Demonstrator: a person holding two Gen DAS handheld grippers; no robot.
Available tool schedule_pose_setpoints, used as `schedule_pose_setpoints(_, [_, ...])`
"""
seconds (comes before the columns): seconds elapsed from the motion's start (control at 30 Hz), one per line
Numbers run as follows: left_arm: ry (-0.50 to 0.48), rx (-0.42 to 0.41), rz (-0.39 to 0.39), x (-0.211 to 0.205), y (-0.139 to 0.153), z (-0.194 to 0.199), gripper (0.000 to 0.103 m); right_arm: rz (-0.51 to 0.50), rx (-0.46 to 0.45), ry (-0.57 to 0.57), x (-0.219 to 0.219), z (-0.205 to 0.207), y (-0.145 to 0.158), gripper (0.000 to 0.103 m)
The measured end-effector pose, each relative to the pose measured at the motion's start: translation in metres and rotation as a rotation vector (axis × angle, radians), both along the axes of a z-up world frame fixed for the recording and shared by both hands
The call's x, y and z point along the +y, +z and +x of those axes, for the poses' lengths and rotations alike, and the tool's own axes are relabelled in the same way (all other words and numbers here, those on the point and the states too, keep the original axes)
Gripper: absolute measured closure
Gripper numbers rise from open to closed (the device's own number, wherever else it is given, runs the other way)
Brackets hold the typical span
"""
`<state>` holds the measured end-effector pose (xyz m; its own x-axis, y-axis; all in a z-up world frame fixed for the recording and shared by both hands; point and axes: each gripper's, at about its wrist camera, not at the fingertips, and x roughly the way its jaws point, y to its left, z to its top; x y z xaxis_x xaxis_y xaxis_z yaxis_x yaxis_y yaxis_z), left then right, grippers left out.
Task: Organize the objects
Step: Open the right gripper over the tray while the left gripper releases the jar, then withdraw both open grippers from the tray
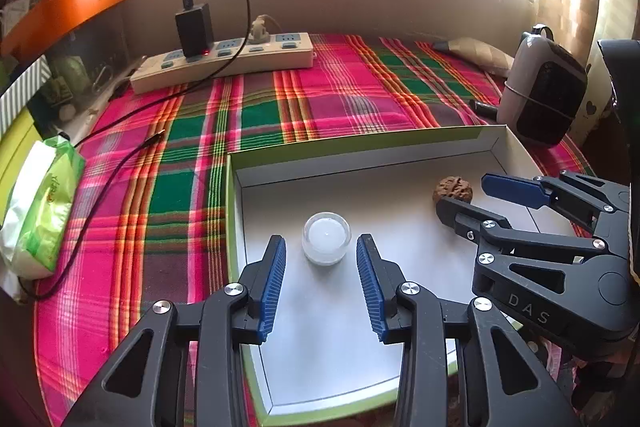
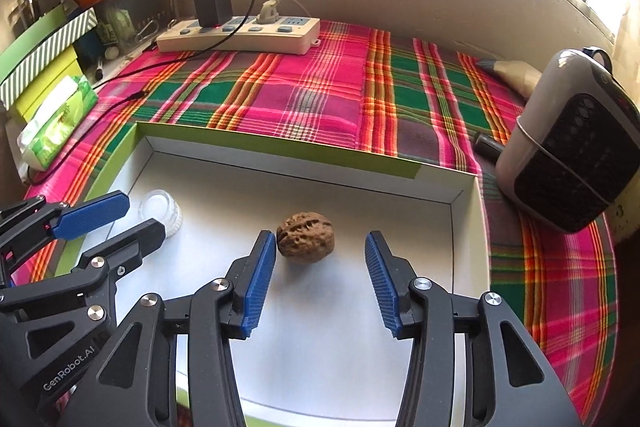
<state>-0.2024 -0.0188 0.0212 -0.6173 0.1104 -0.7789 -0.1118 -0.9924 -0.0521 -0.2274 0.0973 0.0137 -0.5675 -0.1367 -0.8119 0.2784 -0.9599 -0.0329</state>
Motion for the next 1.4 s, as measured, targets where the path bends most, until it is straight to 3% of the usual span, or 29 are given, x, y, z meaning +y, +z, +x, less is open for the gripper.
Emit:
schedule_pose_setpoints(0.7, [0.012,0.061,-0.013,0.002,0.019,0.053,0.067,-0.05,0.071,-0.016,0.004,0.058,0.023,0.052])
schedule_pose_setpoints(1.4, [0.031,0.134,0.017,-0.003,0.03,0.118,0.067,-0.096,0.127,-0.04,0.016,0.13,0.026,0.052])
